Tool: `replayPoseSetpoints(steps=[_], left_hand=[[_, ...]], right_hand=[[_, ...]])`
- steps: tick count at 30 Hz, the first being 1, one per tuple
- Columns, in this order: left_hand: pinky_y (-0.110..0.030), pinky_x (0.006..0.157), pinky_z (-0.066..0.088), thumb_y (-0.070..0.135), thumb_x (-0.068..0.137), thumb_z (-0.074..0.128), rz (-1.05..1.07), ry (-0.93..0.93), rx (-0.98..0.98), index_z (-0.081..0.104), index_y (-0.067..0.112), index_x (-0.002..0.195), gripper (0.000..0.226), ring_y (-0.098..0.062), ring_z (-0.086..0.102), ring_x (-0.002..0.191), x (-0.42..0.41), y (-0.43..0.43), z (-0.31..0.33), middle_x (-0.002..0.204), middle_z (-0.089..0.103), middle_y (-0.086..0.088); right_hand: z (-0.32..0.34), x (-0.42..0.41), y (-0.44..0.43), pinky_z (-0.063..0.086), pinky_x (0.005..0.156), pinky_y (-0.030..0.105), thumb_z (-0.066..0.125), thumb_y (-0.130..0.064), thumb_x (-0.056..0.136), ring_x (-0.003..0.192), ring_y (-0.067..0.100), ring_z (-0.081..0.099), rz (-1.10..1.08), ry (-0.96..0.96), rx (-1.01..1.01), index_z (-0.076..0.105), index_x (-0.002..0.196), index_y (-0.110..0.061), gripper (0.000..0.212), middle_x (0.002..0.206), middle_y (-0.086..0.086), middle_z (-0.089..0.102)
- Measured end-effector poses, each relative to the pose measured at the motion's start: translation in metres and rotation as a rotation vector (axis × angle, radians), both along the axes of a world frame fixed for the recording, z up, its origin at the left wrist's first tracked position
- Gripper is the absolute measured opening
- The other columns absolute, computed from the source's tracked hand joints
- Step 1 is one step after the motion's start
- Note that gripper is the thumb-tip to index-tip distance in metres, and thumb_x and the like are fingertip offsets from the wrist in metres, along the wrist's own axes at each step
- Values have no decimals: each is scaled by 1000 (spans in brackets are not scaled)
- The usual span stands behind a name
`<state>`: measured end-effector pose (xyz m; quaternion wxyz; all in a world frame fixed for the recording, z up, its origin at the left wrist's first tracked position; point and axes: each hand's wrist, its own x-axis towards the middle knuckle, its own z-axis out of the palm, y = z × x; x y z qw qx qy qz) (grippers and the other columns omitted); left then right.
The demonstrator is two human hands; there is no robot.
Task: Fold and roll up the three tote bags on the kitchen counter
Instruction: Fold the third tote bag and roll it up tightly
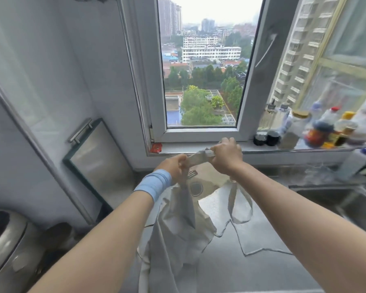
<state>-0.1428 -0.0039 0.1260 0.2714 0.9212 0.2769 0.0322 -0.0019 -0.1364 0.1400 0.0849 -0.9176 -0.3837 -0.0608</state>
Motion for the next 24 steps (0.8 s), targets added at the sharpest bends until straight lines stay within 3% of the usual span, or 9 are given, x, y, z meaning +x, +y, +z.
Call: replayPoseSetpoints(steps=[2,5,9,12,14,16,18,20,24], left_hand=[[-27,73,48,20,87,54,-42,40,-25,66,31,95,18,-23,60,80,14,-3,1,86,64,4],[-23,67,42,26,84,52,-64,105,52,68,32,77,18,-18,56,76,38,-5,1,69,58,13],[-25,67,42,27,87,50,6,84,114,71,28,86,21,-21,57,77,68,-1,3,79,65,6],[-32,75,56,18,88,46,209,-80,-122,69,19,90,24,-27,69,81,85,26,-9,85,74,-3],[-37,91,53,14,90,47,337,-209,-251,64,24,113,30,-29,68,99,87,45,-22,108,72,-6],[-33,104,42,15,93,52,345,-178,-283,27,26,150,63,-27,56,121,80,51,-34,134,57,-5],[-31,102,40,13,92,53,316,-102,-331,2,32,154,82,-27,53,124,71,53,-54,141,51,-5],[-28,99,40,11,91,52,301,-28,-320,9,34,153,79,-25,55,120,60,53,-77,139,54,-3],[-30,103,39,12,93,51,221,178,-232,46,23,140,48,-23,53,122,39,39,-119,137,54,-3]], right_hand=[[2,12,-6,41,79,34,53,-46,95,107,28,52,-83,10,-54,70,107,-29,27,112,6,60],[2,26,-2,45,68,29,56,-34,93,88,26,62,-206,164,-143,62,92,-18,17,104,5,69],[-3,51,15,44,54,27,63,-14,83,71,25,66,-250,314,-34,64,82,-13,2,89,7,75],[-19,75,40,46,76,33,53,-28,88,101,27,61,-102,316,157,63,115,-29,29,114,2,69],[-28,79,54,39,102,38,56,-37,91,125,25,52,38,363,108,34,148,-38,61,134,1,59],[-41,73,62,25,110,39,61,-30,93,134,28,43,150,516,24,-4,156,-37,91,141,9,52],[-62,65,68,32,107,37,60,-19,93,131,31,46,189,626,11,-15,154,-37,98,141,16,50],[-90,55,69,39,100,34,55,-12,92,127,33,50,182,627,-7,-5,157,-31,90,142,17,48],[-161,27,58,42,102,30,51,-9,89,131,26,50,239,569,-207,54,137,-17,49,141,6,55]])
